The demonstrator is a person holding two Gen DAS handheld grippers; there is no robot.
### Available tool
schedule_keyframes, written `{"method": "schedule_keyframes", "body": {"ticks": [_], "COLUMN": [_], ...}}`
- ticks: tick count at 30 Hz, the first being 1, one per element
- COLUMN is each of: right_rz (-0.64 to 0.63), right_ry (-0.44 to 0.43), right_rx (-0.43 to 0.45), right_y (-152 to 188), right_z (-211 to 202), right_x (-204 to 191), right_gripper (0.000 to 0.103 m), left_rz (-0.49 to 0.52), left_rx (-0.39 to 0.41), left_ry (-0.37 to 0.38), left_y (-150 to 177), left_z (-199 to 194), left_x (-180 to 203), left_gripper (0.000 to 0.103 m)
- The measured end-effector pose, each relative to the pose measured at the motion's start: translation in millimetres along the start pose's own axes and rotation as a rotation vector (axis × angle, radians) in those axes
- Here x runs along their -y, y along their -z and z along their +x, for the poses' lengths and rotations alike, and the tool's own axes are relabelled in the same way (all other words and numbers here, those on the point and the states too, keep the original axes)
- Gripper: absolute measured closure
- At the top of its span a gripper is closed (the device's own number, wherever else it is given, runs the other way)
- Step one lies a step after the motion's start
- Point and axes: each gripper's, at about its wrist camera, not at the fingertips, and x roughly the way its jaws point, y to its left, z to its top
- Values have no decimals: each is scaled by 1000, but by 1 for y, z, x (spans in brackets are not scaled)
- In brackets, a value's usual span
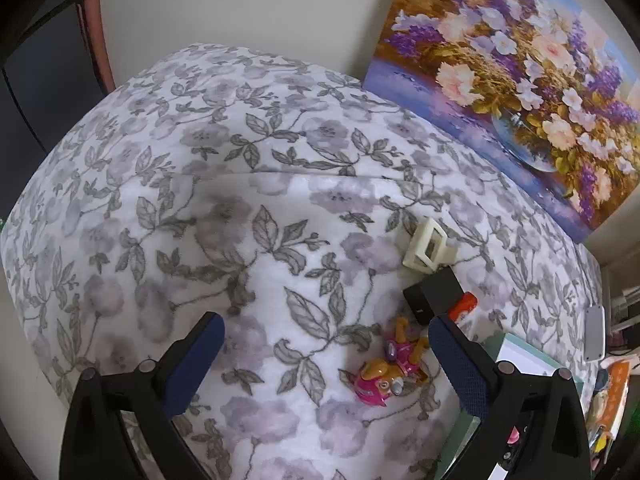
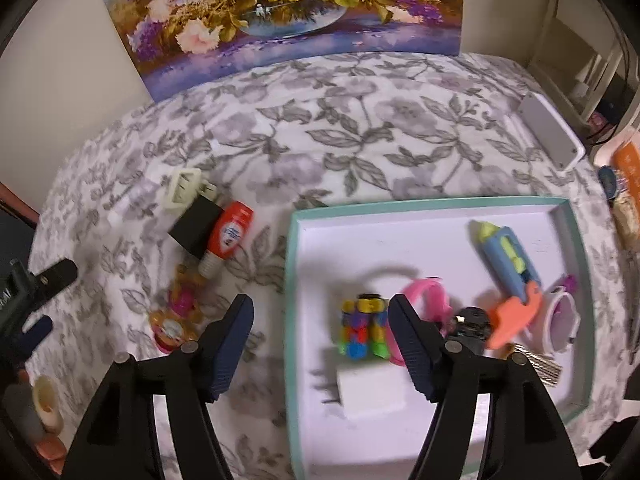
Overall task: Organize rigid objects
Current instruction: 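Withdraw both open grippers from the tray back over the remaining objects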
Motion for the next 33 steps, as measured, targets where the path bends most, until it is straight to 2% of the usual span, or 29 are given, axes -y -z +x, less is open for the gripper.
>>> {"method": "schedule_keyframes", "body": {"ticks": [7,8,10,16,20,27,33], "right_rz": [-23,-35,-48,-51,-54,-35,-19], "right_ry": [-43,-44,-47,-49,-16,10,44], "right_rx": [3,5,8,0,-5,-3,31], "right_y": [0,0,1,0,-2,-6,-12], "right_z": [10,12,15,25,30,32,24], "right_x": [-21,-25,-31,-42,-43,-34,-23], "right_gripper": [31,29,19,19,19,19,19], "left_rz": [-19,-24,-34,-46,-35,-22,7], "left_rx": [22,22,21,27,25,-14,-68], "left_ry": [-22,-20,-13,-23,-16,29,11], "left_y": [-4,-4,-5,-7,-8,-8,-3], "left_z": [8,9,12,22,32,46,57], "left_x": [-10,-12,-15,-22,-22,-18,-8], "left_gripper": [0,0,0,0,0,0,0]}}
